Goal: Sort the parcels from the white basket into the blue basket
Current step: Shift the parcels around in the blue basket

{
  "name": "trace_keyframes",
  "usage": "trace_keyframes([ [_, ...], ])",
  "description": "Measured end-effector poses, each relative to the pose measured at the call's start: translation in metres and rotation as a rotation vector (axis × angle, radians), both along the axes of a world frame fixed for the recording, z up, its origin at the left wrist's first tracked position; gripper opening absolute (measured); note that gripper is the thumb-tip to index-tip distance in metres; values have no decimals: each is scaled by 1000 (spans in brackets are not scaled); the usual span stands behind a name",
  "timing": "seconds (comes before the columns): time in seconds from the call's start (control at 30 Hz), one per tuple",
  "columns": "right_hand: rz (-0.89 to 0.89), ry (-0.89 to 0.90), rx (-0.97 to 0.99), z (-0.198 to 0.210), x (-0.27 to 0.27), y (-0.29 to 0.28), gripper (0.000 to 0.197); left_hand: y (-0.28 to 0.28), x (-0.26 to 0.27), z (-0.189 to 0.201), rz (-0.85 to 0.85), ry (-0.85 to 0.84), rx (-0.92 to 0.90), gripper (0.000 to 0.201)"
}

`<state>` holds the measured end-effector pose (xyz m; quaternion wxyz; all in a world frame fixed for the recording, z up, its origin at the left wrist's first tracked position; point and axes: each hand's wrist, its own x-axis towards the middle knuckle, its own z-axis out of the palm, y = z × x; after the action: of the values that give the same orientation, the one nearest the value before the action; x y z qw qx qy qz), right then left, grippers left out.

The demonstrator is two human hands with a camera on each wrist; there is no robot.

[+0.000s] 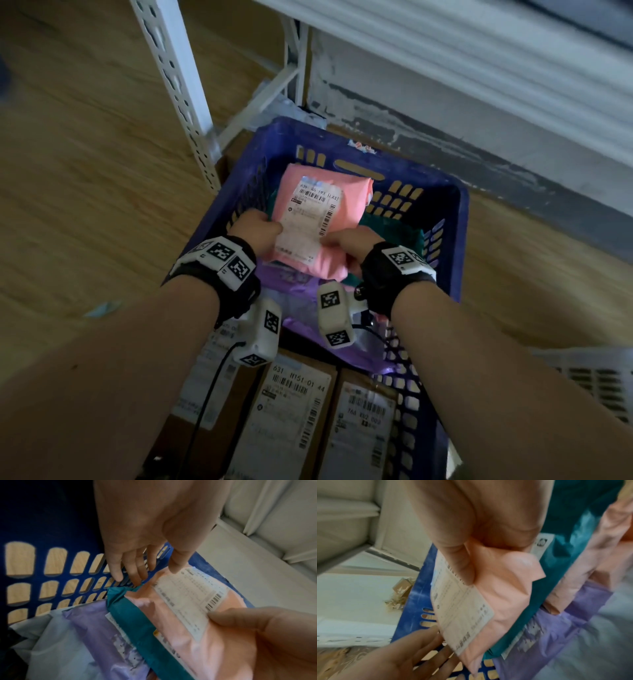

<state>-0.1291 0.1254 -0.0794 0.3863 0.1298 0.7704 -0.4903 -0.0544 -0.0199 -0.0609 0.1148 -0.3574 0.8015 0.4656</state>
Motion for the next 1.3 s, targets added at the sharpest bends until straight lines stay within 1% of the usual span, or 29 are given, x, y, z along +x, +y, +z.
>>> trace_keyframes([
  [0.07, 21, 23, -3, 7, -4, 13, 59, 2, 4, 14, 50, 69, 15, 32],
  [0.13, 14, 41, -7, 16, -7, 27, 56, 7, 8, 30, 89, 156, 95, 37],
  [0.23, 25, 93, -16, 41, -3, 45, 69, 17, 19, 57, 114, 220, 149, 37],
  [0.37, -16, 168, -81, 106, 24, 62, 71, 34, 42, 98, 166, 299, 246, 44],
  [0.43, -33, 186, -114, 127, 35, 72, 65, 46, 54, 111, 169, 325, 325, 45],
  [0.5, -28, 187, -111, 148, 53, 81, 59, 57, 65, 118, 139, 360, 376, 42],
  [0.53, -37, 187, -119, 154, 61, 84, 54, 61, 67, 120, 117, 375, 375, 40],
  [0.6, -51, 181, -154, 165, 78, 91, 37, 67, 73, 128, 76, 402, 339, 38],
  [0.67, -63, 162, -203, 165, 88, 98, 23, 69, 76, 135, 66, 421, 274, 39],
  [0.73, -68, 145, -263, 163, 94, 102, 17, 70, 78, 138, 60, 451, 227, 35],
  [0.8, -71, 155, -288, 161, 94, 103, 20, 70, 80, 139, 60, 462, 190, 31],
  [0.87, -80, 176, -304, 160, 91, 102, 27, 68, 81, 140, 74, 472, 157, 33],
  [1.03, -101, 186, -346, 163, 89, 100, 27, 69, 79, 142, 91, 517, 99, 37],
  [1.13, -99, 189, -327, 162, 87, 99, 32, 70, 78, 142, 89, 513, 75, 35],
  [1.3, -95, 189, -305, 162, 82, 96, 32, 69, 74, 141, 108, 513, 32, 36],
])
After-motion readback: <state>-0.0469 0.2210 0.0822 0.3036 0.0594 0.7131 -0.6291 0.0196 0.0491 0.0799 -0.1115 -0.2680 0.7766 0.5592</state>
